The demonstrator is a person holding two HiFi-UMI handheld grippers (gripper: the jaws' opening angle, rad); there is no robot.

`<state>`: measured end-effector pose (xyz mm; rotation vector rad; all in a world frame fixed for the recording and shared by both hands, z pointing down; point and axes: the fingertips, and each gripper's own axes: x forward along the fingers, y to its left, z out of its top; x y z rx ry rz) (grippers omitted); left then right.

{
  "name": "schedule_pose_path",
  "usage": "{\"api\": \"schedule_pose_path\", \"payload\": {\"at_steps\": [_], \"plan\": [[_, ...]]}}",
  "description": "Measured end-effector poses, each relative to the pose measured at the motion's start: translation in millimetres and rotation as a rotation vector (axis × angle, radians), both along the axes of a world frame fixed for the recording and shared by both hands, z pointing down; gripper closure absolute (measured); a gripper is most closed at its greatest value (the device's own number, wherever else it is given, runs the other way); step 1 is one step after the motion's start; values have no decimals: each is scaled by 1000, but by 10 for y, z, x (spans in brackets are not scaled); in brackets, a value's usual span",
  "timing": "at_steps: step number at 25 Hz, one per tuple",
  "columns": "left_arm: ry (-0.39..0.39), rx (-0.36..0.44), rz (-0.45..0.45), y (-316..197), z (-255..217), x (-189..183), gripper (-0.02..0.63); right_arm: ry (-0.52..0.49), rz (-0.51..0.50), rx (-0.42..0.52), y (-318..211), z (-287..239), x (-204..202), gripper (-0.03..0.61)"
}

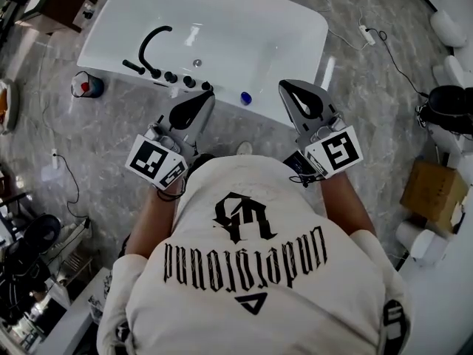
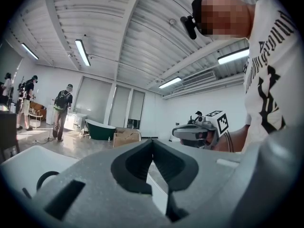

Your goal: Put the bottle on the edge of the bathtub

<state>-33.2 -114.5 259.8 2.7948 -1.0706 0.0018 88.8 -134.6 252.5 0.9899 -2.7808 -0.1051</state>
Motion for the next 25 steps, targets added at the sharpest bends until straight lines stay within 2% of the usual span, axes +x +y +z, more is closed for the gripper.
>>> {"api": "schedule_pose_path", "payload": {"at_steps": [7, 12, 16, 25], "plan": [[-33, -18, 51, 251, 120, -208, 598, -4, 4, -18, 210, 41, -244, 565], [-39, -52, 59, 503, 232, -566, 598, 19, 31, -40, 394, 128, -528, 565], [-87, -31, 63, 712, 310, -856, 598, 22, 55, -35, 579, 126, -790, 565], [-51, -26, 132, 1218, 310, -1305, 598, 28, 131, -39, 1200, 159, -1239, 565]]}}
